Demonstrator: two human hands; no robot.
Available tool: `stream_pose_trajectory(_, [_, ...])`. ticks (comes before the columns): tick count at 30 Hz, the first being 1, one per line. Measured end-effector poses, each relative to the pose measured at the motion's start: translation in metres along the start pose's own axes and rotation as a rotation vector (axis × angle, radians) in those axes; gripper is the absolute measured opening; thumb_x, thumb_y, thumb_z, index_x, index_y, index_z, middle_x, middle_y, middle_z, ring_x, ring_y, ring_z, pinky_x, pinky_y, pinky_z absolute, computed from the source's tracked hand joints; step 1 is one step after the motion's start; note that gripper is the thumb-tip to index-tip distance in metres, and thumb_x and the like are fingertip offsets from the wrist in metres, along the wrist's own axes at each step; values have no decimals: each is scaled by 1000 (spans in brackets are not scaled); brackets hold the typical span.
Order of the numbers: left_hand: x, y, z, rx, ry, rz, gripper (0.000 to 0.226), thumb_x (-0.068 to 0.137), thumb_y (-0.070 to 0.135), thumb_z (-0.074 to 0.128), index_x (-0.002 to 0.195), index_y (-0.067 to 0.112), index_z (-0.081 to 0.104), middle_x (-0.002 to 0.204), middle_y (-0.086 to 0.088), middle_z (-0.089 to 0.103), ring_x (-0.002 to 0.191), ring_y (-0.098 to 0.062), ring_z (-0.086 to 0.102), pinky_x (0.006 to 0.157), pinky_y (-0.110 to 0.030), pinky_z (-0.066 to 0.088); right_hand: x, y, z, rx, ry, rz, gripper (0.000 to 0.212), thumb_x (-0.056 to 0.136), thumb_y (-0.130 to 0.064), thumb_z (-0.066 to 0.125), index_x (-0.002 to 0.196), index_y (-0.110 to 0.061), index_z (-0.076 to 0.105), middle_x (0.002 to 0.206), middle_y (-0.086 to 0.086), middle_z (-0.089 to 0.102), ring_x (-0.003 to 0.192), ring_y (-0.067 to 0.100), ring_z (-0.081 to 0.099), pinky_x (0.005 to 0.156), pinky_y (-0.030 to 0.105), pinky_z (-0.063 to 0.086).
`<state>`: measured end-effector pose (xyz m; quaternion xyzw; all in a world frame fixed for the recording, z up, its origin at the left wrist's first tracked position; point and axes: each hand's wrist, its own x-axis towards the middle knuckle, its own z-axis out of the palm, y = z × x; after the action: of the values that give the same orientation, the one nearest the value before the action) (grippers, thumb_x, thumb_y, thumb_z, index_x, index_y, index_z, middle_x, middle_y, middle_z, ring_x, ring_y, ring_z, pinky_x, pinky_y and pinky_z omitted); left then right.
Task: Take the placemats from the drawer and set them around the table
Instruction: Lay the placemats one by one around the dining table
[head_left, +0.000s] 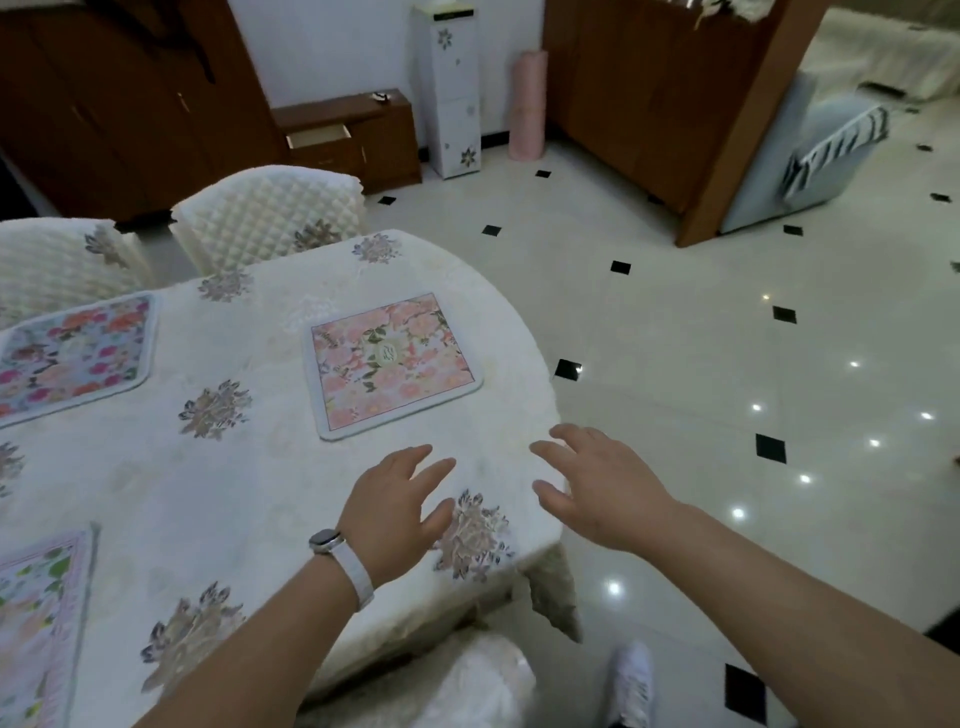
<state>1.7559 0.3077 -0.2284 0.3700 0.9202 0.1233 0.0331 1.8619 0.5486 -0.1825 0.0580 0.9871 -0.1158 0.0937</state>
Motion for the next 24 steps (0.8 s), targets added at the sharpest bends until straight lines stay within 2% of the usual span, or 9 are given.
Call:
stream_pose_trajectory(4, [57,71,16,-10,-35,-9,56,86,55,39,134,31,55,140,-4,54,124,-27,52,96,-44,46,4,80,-17,15,21,12,52,98,-49,40,146,-30,40,152,1,36,134,23,38,105,36,35])
stream_pose_trajectory(7, [101,122,24,-27,-47,-13,60,85,56,37,137,30,51,143,-4,50,128,-26,48,100,-43,43,7,142,-32,34,20,16,54,98,-49,39,148,-29,37,155,2,32,137,24,34,108,37,32])
stream_pose_trajectory(13, [163,202,30,-32,43,7,53,84,49,46,127,22,61,131,-9,60,117,-30,57,92,-43,49,13,239,-63,32,15,-3,54,98,-49,39,148,-28,38,156,4,33,137,25,34,108,39,34])
stream_pose_trajectory(19, [206,226,30,55,17,52,51,83,48,45,124,22,63,128,-7,62,113,-29,59,89,-41,50,20,283,-82,66,63,-14,51,99,-47,38,146,-27,39,153,1,36,135,22,37,107,37,34])
stream_pose_trajectory(24, [251,238,36,26,52,67,50,83,46,47,123,20,64,126,-8,63,112,-30,60,88,-42,51,37,304,-89,84,45,-3,52,99,-49,39,145,-27,40,152,-1,36,134,22,37,107,37,34])
